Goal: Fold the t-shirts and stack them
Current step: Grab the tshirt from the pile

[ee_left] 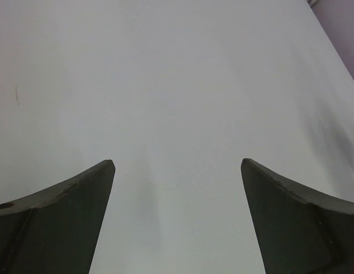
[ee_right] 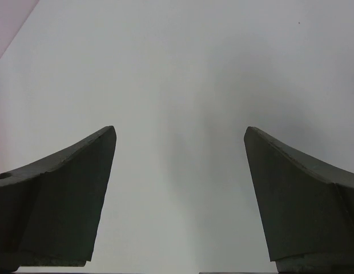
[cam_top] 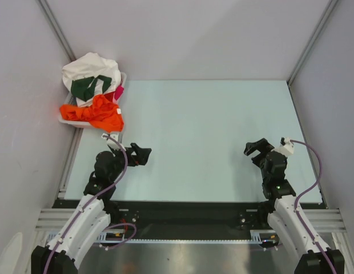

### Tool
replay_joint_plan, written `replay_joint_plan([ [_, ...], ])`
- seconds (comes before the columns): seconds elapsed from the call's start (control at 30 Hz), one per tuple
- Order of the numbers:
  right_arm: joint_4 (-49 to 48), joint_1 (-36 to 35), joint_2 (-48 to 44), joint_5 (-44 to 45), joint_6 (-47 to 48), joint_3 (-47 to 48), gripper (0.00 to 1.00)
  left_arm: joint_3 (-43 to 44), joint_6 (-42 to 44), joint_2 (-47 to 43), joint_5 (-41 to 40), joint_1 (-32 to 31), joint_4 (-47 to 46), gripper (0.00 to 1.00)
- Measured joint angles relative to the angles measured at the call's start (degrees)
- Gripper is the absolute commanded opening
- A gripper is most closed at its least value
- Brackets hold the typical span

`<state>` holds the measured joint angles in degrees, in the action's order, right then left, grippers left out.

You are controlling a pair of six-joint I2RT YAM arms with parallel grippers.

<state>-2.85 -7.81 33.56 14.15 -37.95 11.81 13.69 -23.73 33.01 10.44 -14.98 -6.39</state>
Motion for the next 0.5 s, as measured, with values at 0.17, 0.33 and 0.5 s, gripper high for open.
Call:
replay_joint_plan([
  [0.17,0.07,-0.07,0.00,0.02,-0.20,0.00,1.00,-0.02,-1.51,0.37,-3.15,0.00,0.74,1.00],
  [0.33,0.07,-0.09,-0.17,-0.02,-0.17,0.00,1.00,0.20,-5.88,3.91,-6.71,0.15,0.68,1.00],
  [0.5,-0.72,-0.20,-0.17,-2.12,0.24,-0.07,1.00,8.92,-11.96,12.41,-10.60,1.44,7.21,1.00],
])
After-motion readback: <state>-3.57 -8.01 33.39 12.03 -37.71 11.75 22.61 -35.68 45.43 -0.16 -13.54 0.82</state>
